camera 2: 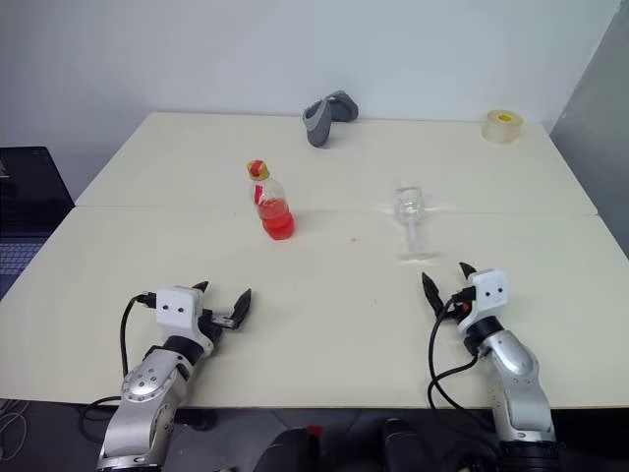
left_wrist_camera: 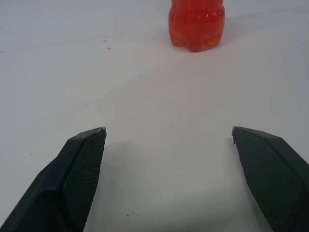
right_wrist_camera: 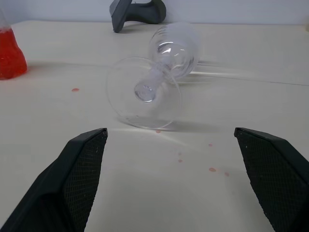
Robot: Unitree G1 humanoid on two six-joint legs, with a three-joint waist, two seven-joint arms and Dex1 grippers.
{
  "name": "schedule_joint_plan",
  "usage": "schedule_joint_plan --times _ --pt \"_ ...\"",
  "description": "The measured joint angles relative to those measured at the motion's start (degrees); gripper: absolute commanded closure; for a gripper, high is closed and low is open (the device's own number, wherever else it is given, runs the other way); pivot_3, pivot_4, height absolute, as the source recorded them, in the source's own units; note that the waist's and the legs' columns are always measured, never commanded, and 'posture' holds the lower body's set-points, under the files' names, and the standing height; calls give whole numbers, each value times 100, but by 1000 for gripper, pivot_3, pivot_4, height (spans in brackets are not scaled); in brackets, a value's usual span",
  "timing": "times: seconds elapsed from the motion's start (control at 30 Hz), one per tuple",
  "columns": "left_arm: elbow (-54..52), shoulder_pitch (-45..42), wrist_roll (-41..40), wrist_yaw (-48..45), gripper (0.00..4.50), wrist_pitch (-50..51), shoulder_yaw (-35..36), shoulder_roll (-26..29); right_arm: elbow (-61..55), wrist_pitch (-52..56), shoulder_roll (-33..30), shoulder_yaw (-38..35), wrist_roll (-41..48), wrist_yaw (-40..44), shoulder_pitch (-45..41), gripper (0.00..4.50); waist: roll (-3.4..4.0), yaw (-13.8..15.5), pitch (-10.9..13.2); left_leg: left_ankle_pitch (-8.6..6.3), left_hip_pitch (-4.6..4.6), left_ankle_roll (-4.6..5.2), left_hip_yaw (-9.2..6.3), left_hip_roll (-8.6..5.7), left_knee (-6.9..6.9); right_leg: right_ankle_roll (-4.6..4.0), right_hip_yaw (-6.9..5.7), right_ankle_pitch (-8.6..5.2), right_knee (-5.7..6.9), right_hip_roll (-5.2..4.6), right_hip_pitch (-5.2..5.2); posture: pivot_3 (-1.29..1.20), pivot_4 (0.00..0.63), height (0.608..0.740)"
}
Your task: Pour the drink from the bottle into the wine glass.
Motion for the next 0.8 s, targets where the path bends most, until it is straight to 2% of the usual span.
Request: schedule_joint_plan --times 0.37,0.47,0.6,0.8 --pt "9 0 158 -57 15 -126 -102 28 -4 1 -19 73 3 60 -13 0 0 0 0 0 0 0 0 0 0 0 -1 0 0 0 0 0 150 740" --pt "11 -37 116 -146 15 -129 -108 64 -240 146 -184 254 88 392 110 0 1 0 1 0 -1 0 0 0 1 0 -1 0 0 0 0 0 150 740" --pt "16 -300 -108 -224 15 -132 54 75 -1080 352 -693 863 180 1127 211 0 0 -1 0 0 1 0 -4 1 0 1 -4 0 0 1 2 0 150 740" --pt "206 -648 -224 -380 15 -111 -8 65 -1425 963 -725 1040 470 1246 -229 0 0 2 0 0 -2 0 -6 -2 3 0 -6 0 -2 0 2 0 150 740"
